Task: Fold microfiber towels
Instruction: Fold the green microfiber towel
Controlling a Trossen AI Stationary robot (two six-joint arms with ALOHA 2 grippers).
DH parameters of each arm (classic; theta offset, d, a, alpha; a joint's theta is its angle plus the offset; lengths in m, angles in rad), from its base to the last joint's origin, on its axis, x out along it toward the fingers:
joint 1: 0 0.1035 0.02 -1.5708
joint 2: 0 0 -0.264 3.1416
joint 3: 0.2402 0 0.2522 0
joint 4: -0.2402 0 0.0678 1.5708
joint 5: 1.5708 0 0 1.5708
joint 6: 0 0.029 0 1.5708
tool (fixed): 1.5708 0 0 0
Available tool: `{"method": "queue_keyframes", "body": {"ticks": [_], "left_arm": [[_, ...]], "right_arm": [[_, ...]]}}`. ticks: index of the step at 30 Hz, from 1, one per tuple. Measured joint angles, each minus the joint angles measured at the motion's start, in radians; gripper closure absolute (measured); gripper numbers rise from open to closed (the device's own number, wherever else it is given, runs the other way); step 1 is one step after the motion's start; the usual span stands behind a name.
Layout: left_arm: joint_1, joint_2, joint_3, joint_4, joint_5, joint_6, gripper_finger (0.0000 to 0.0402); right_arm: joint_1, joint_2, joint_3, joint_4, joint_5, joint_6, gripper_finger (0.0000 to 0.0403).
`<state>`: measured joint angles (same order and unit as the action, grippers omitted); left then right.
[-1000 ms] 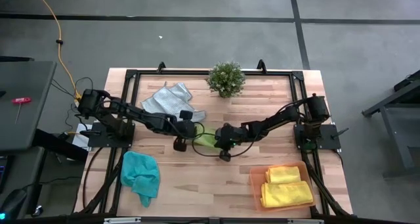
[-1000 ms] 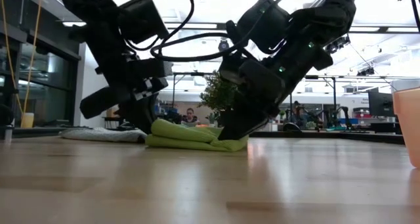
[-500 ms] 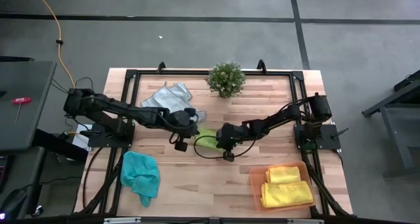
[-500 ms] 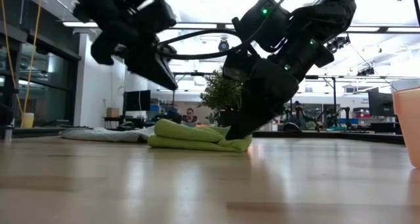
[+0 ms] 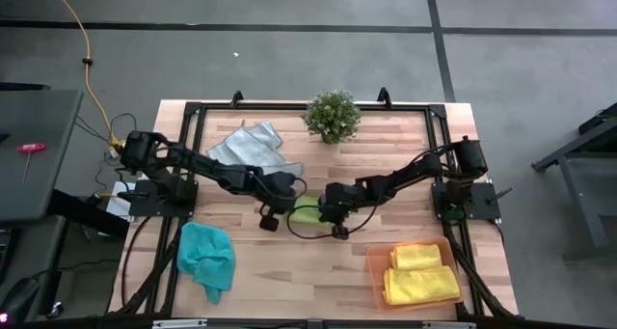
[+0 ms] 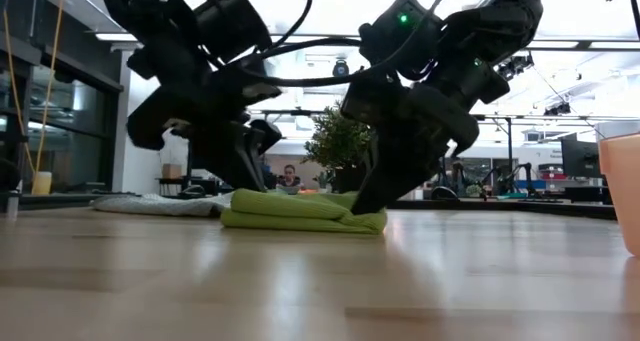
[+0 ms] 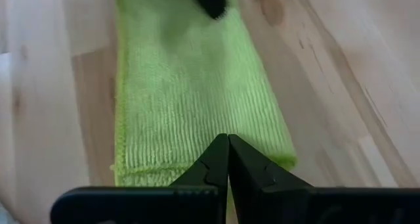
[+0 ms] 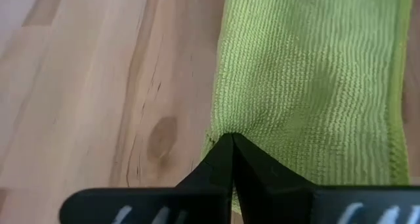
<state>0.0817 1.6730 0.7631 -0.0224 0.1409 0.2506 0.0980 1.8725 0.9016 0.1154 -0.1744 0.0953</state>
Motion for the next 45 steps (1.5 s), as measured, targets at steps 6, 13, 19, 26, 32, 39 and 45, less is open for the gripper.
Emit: {"method": "queue_keyframes", "body": {"ticks": [6, 13, 19, 26, 32, 39, 45], "left_arm": [[0.009, 0.0, 0.0, -0.048, -0.05, 0.067, 0.0402], [0.04, 0.016, 0.0, -0.06, -0.07, 0.102, 0.0401], [0.043, -0.002, -0.001, -0.069, -0.077, 0.087, 0.0401], [0.047, -0.156, 0.0, -0.071, -0.08, 0.083, 0.0401], [0.046, -0.117, 0.001, 0.026, 0.002, 0.039, 0.0401], [0.006, 0.007, -0.001, 0.097, 0.005, -0.02, 0.0401], [-0.004, 0.086, 0.001, 0.095, 0.005, -0.024, 0.0401]], "right_arm": [[0.0, -0.001, 0.001, -0.022, 0.0, -0.06, 0.0403], [0.0, -0.002, 0.003, -0.042, -0.003, -0.104, 0.0403], [0.0, -0.012, 0.002, -0.062, -0.003, -0.104, 0.0403], [-0.007, -0.029, -0.001, -0.083, -0.008, -0.122, 0.0403], [-0.007, -0.029, -0.001, -0.081, -0.008, -0.122, 0.0403], [-0.007, -0.029, -0.001, -0.083, -0.013, -0.122, 0.0403], [-0.008, -0.03, 0.0, -0.093, -0.022, -0.15, 0.0403]]}}
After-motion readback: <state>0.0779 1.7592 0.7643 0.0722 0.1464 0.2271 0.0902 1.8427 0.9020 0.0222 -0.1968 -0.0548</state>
